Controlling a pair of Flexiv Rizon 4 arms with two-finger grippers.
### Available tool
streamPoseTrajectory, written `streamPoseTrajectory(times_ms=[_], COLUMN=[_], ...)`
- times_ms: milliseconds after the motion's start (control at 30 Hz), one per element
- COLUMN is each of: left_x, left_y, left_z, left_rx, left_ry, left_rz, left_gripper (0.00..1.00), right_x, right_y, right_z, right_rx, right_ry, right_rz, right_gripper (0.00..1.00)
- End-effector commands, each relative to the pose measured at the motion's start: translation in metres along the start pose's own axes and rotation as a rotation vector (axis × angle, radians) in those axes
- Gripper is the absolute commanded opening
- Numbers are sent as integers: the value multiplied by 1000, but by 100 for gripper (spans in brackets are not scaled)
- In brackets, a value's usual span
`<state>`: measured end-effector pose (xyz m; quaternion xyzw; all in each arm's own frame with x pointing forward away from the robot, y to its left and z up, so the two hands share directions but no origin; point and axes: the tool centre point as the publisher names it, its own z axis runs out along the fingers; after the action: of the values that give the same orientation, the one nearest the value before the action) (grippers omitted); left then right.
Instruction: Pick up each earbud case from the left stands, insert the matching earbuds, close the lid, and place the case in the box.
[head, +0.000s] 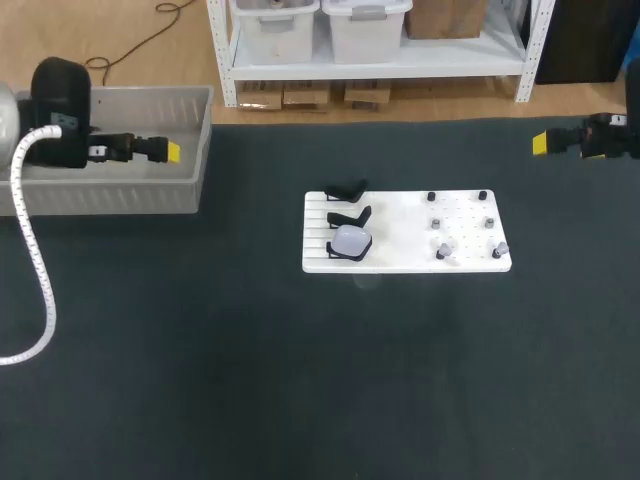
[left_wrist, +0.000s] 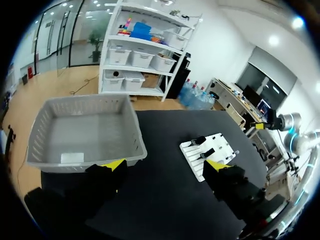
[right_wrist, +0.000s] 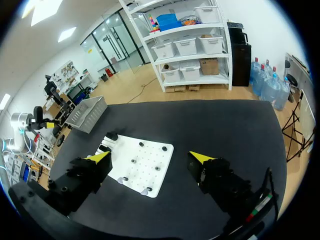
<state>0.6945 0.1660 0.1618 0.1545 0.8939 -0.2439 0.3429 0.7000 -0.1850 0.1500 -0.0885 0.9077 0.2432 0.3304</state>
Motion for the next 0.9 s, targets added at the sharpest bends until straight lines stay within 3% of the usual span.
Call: streamPoseTrajectory(times_ms=[33,900], left_x=[4,10], left_y=[3,-24], left_z=[-9,6], left_rx=[138,436], left_ry=[-50,17], left_rz=[75,557], left_gripper=[100,100], right_x=[0,0], right_y=[0,0], right_z=[0,0], right_rx=[0,0], right_ry=[0,0], right_rz=[0,0], right_gripper=[100,100])
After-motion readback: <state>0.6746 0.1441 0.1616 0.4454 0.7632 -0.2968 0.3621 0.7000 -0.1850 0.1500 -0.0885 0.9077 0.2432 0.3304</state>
